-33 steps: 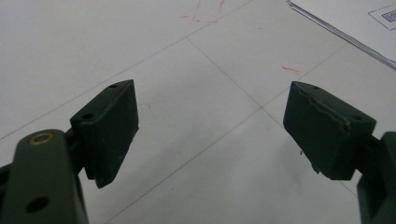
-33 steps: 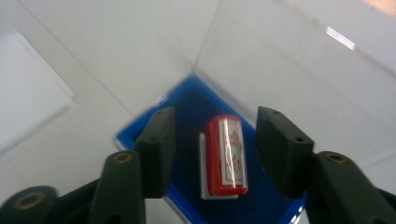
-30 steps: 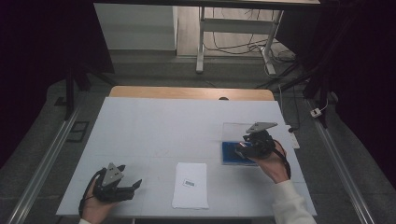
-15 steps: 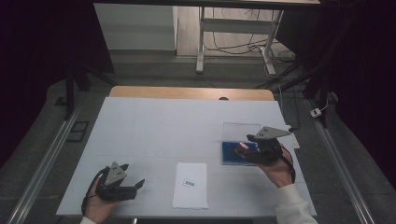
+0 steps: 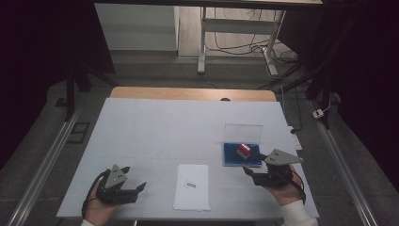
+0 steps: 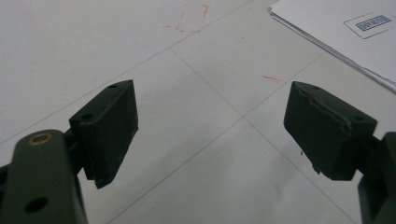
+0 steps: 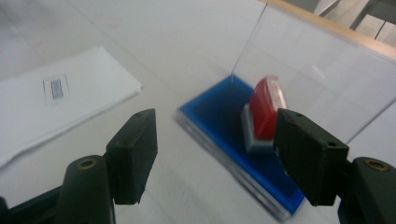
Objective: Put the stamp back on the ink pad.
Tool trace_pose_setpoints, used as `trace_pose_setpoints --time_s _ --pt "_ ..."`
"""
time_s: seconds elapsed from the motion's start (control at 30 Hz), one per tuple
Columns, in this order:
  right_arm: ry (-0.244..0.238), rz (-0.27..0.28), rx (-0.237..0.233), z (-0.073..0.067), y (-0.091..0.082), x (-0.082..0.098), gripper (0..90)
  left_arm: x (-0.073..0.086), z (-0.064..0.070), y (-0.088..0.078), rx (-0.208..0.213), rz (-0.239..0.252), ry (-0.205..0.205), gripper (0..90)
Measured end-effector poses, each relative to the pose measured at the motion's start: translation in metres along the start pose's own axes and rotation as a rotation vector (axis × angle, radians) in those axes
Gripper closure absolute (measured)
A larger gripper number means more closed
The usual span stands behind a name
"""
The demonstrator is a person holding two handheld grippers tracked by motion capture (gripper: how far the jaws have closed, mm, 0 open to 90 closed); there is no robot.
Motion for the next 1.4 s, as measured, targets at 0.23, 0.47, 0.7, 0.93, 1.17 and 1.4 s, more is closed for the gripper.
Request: trace_pose_setpoints --time_s 0.23,0.47,0.7,0.93,1.17,1.4 --pt "0.019 -0.045 0.010 -0.008 0.003 0.031 29.5 0.001 0.002 -0.001 0.012 -0.007 0.001 17.6" --pt "0.056 -0.041 0.006 -0.001 0.007 0.047 29.6 0.001 0.003 0.000 0.016 -0.015 0.000 17.6" --pt "0.063 -0.048 0.004 0.004 0.009 0.052 29.6 0.001 0.003 0.001 0.011 -0.021 0.002 17.6" --pt "0.047 -0.048 0.002 0.003 0.010 0.052 29.8 0.002 0.003 0.001 0.012 -0.023 0.001 17.6" --pt "0.048 -0.053 0.004 0.003 0.009 0.052 30.1 0.002 0.003 0.001 0.012 -0.023 0.001 17.6" --pt "0.039 -0.052 0.003 0.002 0.009 0.051 30.2 0.002 0.002 0.001 0.011 -0.024 0.000 17.6"
Point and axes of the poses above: each handheld gripper's, and its own axes: y roughly forward along the jaws, x roughly out of its underside, z roughly to its right, the point moved 5 cm from there along y, roughly forward along the jaws, and after that the axes turned 7 degrees about -x, right-handed, at the moved point
